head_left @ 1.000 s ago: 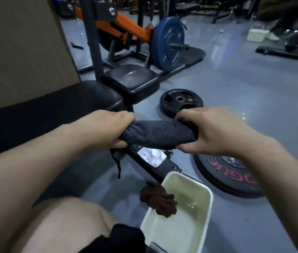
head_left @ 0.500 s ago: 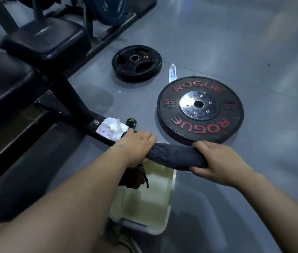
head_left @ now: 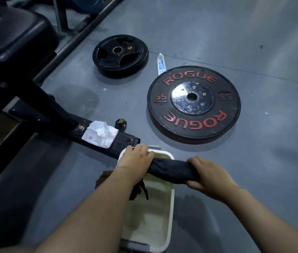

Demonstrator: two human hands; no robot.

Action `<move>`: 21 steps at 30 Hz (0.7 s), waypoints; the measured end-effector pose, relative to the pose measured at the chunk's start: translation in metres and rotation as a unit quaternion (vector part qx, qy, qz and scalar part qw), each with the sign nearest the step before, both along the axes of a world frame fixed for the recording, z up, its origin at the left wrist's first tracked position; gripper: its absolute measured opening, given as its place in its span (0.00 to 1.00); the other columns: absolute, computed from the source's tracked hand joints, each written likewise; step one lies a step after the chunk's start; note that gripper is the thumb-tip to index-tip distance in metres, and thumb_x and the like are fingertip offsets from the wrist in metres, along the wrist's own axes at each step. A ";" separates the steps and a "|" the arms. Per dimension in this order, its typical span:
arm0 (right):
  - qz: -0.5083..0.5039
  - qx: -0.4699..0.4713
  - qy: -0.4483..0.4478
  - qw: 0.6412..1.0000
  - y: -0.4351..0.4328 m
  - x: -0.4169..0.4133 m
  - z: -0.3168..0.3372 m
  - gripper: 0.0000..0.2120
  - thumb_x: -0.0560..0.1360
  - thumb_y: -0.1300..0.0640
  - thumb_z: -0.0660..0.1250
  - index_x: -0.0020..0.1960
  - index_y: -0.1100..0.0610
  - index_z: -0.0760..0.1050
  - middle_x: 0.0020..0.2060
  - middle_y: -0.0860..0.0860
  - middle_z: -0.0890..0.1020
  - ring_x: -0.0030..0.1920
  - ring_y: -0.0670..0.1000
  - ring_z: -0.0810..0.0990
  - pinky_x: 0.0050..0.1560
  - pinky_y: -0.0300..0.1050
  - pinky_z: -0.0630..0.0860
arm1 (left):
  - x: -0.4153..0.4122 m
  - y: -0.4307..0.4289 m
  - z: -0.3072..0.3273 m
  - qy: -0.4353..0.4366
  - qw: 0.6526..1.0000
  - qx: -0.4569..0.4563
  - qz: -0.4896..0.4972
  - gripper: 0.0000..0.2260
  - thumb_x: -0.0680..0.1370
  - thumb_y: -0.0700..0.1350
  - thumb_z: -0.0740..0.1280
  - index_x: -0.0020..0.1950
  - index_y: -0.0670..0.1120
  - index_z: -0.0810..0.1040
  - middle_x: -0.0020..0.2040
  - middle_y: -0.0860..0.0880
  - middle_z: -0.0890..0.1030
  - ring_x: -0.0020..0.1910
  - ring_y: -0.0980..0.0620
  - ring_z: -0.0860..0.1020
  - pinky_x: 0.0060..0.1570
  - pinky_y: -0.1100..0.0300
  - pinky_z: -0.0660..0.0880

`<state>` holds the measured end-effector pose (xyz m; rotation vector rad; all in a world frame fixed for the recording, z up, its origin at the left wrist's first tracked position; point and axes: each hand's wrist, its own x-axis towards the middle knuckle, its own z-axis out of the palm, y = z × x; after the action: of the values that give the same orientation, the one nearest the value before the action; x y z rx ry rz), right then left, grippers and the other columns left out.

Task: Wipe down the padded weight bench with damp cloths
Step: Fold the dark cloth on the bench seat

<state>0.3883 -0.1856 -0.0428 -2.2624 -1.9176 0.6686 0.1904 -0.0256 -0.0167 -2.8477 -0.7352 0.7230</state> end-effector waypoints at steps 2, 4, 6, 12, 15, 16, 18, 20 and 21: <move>-0.014 -0.003 0.011 1.000 0.002 0.001 -0.005 0.23 0.69 0.40 0.66 0.59 0.50 0.71 0.49 0.46 0.76 0.47 0.49 0.75 0.41 0.40 0.65 | 0.003 -0.001 -0.006 0.009 1.000 -0.019 0.016 0.15 0.79 0.44 0.62 0.65 0.46 0.66 0.65 0.43 0.68 0.63 0.43 0.69 0.55 0.50 0.67; -0.027 -0.008 0.025 0.999 0.001 0.001 -0.009 0.24 0.69 0.41 0.65 0.61 0.50 0.71 0.50 0.46 0.76 0.48 0.49 0.75 0.43 0.40 0.66 | 0.008 -0.003 -0.013 0.020 0.998 -0.050 0.040 0.16 0.78 0.43 0.65 0.64 0.46 0.66 0.65 0.44 0.68 0.62 0.43 0.71 0.55 0.51 0.69; -0.042 -0.024 0.046 0.998 -0.001 0.001 -0.014 0.25 0.68 0.41 0.63 0.62 0.49 0.69 0.52 0.45 0.76 0.50 0.48 0.74 0.47 0.40 0.69 | 0.014 -0.008 -0.020 0.020 0.992 -0.104 0.062 0.18 0.77 0.41 0.67 0.64 0.45 0.67 0.65 0.43 0.69 0.62 0.43 0.72 0.55 0.52 0.69; -0.080 -0.046 0.108 0.990 0.002 -0.003 -0.023 0.28 0.68 0.42 0.61 0.66 0.51 0.68 0.55 0.46 0.77 0.53 0.49 0.75 0.53 0.43 0.73 | 0.027 -0.016 -0.028 0.014 0.974 -0.198 0.110 0.16 0.77 0.40 0.67 0.63 0.44 0.68 0.62 0.44 0.70 0.62 0.42 0.73 0.54 0.47 0.74; -0.090 -0.024 0.122 0.988 0.004 -0.010 -0.022 0.27 0.66 0.42 0.59 0.63 0.51 0.70 0.52 0.46 0.77 0.49 0.48 0.74 0.50 0.40 0.72 | 0.030 -0.012 -0.032 0.025 0.973 -0.200 0.108 0.17 0.77 0.40 0.67 0.64 0.44 0.69 0.63 0.44 0.71 0.62 0.42 0.74 0.54 0.49 0.73; -0.094 -0.018 0.122 0.988 0.004 -0.012 -0.020 0.26 0.66 0.42 0.60 0.62 0.51 0.70 0.50 0.46 0.77 0.48 0.48 0.74 0.48 0.41 0.72 | 0.030 -0.011 -0.033 0.027 0.974 -0.199 0.105 0.17 0.78 0.40 0.67 0.65 0.44 0.69 0.64 0.44 0.71 0.63 0.43 0.74 0.53 0.51 0.73; -0.098 -0.002 0.119 0.988 0.003 -0.016 -0.019 0.25 0.66 0.42 0.60 0.60 0.51 0.71 0.49 0.46 0.77 0.46 0.48 0.74 0.47 0.42 0.73 | 0.028 -0.006 -0.035 0.023 0.973 -0.200 0.111 0.17 0.78 0.39 0.66 0.66 0.44 0.69 0.64 0.44 0.72 0.63 0.43 0.75 0.54 0.51 0.72; -0.101 0.010 0.118 0.988 0.002 -0.017 -0.020 0.25 0.66 0.42 0.60 0.61 0.51 0.71 0.49 0.46 0.77 0.47 0.48 0.75 0.47 0.43 0.74 | 0.025 -0.002 -0.035 0.018 0.969 -0.212 0.125 0.17 0.78 0.40 0.66 0.66 0.45 0.69 0.64 0.44 0.72 0.63 0.43 0.75 0.56 0.50 0.73; -0.103 0.012 0.123 0.987 0.001 -0.017 -0.022 0.26 0.67 0.42 0.60 0.62 0.50 0.70 0.50 0.45 0.77 0.48 0.47 0.75 0.48 0.43 0.74 | 0.024 -0.001 -0.035 0.018 0.967 -0.220 0.128 0.16 0.79 0.42 0.66 0.66 0.46 0.69 0.64 0.44 0.72 0.63 0.43 0.74 0.57 0.49 0.73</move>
<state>0.3710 -0.1847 -0.0647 -2.2036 -1.5477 0.8452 0.2142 -0.0264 -0.0517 -3.1480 -1.0699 1.0945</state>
